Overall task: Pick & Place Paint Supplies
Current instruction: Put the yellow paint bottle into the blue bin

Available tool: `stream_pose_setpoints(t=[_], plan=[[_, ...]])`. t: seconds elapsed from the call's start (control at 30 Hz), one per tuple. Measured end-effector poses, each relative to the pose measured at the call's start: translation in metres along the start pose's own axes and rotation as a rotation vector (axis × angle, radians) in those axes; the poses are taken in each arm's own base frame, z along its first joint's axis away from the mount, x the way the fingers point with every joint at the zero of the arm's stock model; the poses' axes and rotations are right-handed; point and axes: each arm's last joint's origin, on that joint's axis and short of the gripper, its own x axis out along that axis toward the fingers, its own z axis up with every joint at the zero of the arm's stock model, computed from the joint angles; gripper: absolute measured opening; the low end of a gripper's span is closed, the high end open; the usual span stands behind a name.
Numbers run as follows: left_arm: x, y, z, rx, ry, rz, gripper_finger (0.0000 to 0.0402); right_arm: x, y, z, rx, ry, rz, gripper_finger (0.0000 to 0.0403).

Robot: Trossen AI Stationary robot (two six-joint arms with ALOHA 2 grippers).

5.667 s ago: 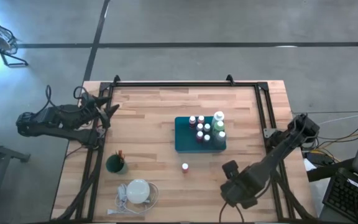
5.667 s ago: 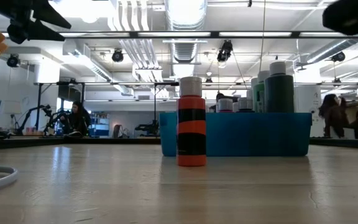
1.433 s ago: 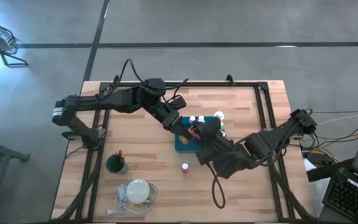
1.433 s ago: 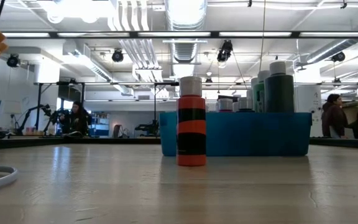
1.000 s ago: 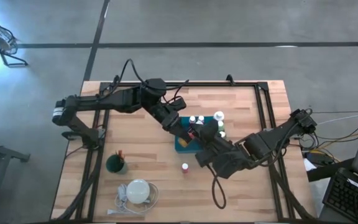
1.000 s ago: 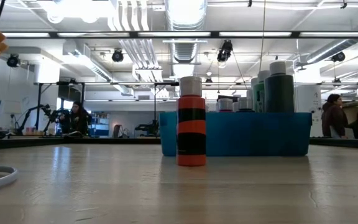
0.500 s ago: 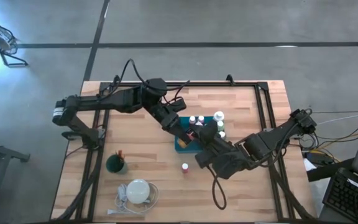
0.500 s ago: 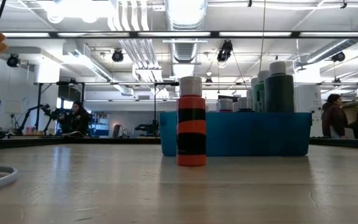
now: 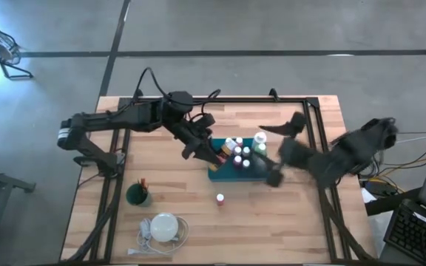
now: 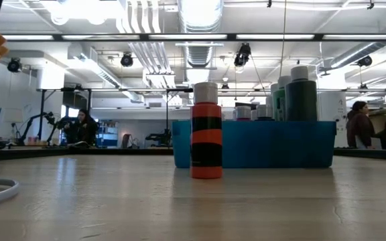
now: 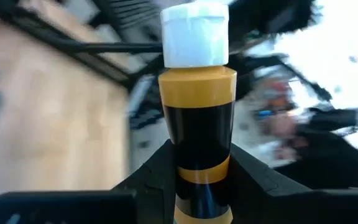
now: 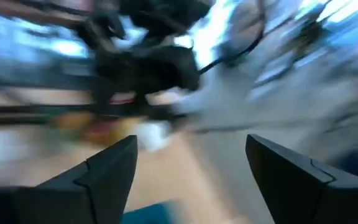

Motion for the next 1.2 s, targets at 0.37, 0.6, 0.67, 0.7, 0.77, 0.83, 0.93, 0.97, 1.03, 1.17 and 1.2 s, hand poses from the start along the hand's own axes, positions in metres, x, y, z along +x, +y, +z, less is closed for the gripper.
stream_pose_setpoints(t=[0.37,0.6,0.67,0.7,0.77,0.83,0.93,0.97,1.03,1.17,1.2], plan=[[-0.006,0.015,-0.017,0.285,0.03,0.394,0.0104,-0.013,-0.048,-0.004,0.498,0.25,0.593,0.0252],[0.002,-0.001,-0.021,0.546,0.045,0.419,0.0104,0.009,-0.033,-0.006,0.405,0.271,0.559,0.023],[0.004,-0.006,-0.022,0.627,0.053,0.428,0.0104,0.013,-0.031,-0.006,0.404,0.279,0.559,0.0226],[0.005,-0.008,-0.023,0.657,0.055,0.434,0.0104,0.015,-0.029,-0.006,0.402,0.28,0.558,0.0224],[0.006,-0.011,-0.024,0.693,0.058,0.441,0.0104,0.018,-0.026,-0.006,0.398,0.285,0.555,0.0224],[0.006,-0.012,-0.024,0.706,0.056,0.449,0.0104,0.021,-0.023,-0.005,0.394,0.278,0.554,0.0227],[0.006,-0.011,-0.023,0.721,0.05,0.481,0.0103,0.027,-0.019,-0.005,0.391,0.282,0.547,0.0235],[0.006,-0.01,-0.023,0.731,0.055,0.49,0.0103,0.029,-0.018,-0.005,0.392,0.282,0.545,0.0239],[0.007,-0.009,-0.023,0.752,0.064,0.493,0.0103,0.036,-0.016,-0.005,0.387,0.292,0.528,0.0246],[0.007,-0.008,-0.024,0.754,0.077,0.497,0.0103,0.054,-0.013,-0.005,0.365,0.306,0.49,0.0261],[0.007,-0.008,-0.025,0.752,0.082,0.498,0.0103,0.056,-0.014,-0.004,0.36,0.301,0.485,0.0264]])
